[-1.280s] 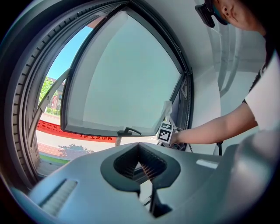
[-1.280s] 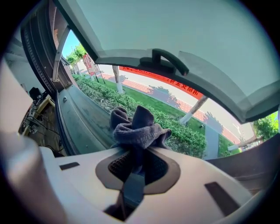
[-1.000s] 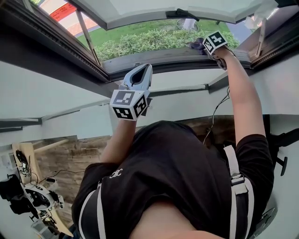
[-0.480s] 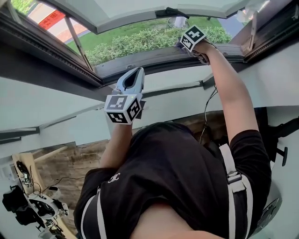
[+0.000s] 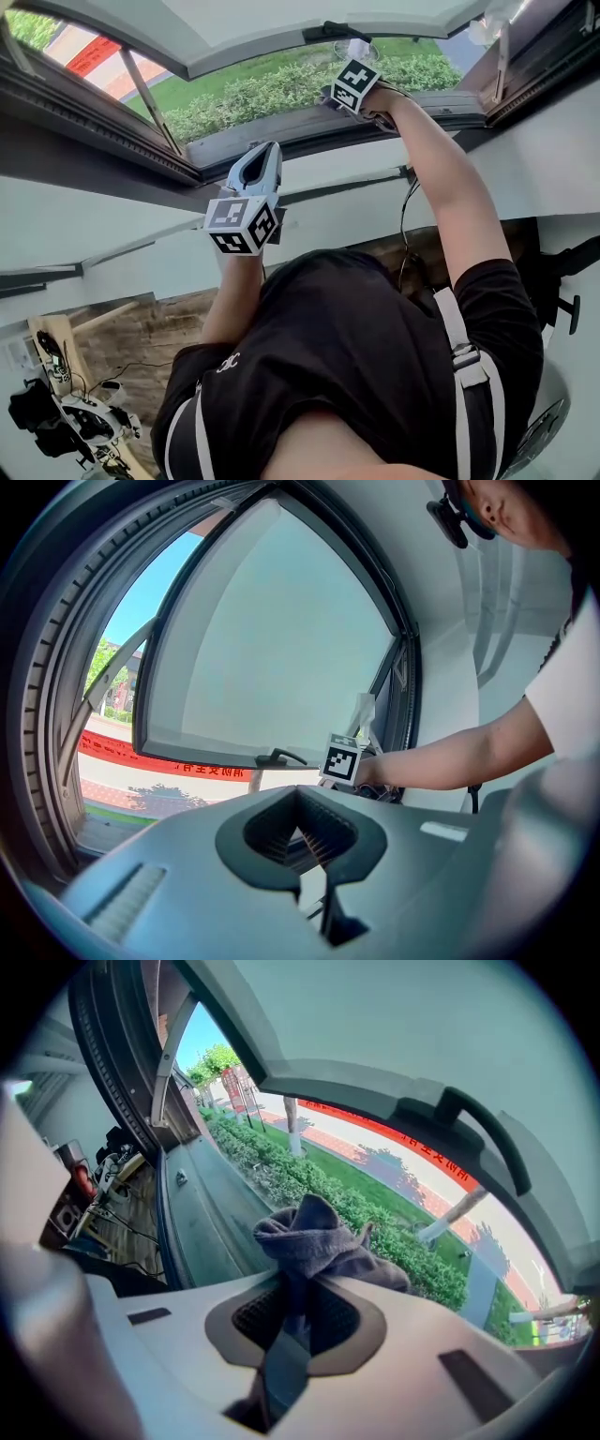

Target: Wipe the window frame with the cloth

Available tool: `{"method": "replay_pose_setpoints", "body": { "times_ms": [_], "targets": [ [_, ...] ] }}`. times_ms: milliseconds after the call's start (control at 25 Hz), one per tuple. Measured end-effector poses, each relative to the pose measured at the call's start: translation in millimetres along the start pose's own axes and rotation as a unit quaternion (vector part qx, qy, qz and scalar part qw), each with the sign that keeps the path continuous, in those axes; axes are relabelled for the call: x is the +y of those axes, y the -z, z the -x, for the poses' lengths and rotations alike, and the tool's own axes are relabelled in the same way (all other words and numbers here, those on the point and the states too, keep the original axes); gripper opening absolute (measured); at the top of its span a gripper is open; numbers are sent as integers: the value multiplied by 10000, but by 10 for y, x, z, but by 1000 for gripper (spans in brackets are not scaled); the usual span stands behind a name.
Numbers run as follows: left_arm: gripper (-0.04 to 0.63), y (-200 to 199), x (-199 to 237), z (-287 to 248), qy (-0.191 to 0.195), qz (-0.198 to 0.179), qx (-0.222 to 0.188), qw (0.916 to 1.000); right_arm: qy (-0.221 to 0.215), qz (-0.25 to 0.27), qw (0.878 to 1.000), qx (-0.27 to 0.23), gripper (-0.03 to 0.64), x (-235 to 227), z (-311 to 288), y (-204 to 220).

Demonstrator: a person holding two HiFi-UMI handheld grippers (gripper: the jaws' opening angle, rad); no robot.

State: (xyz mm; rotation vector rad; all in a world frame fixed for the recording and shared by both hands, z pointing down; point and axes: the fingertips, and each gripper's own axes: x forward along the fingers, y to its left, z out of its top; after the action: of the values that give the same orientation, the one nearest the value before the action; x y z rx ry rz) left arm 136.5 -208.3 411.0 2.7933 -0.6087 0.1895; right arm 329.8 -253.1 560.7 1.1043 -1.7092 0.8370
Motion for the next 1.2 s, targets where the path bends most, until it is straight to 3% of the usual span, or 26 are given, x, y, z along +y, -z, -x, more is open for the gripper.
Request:
{"method": "replay_pose_setpoints", "body": {
  "times_ms": [200,680,1000,1200],
  "targets": [
    [9,-3,-131,-163,164,-51,24,9998,226,-302,9993,-70,46,-337,135,305],
    [9,-8,-401,-532,380,-120,69,9992,1354,-834,9852,635,46,-1414,593,1388],
    [9,-39,-521,-684,426,-179,58,9989,1998,-1299,9663,971,46,-1937,810,1904],
    [9,-8,-545,-757,394,-195,121,9990,2644,-1644,9400,1397,46,-2306,990,2313]
  ]
}}
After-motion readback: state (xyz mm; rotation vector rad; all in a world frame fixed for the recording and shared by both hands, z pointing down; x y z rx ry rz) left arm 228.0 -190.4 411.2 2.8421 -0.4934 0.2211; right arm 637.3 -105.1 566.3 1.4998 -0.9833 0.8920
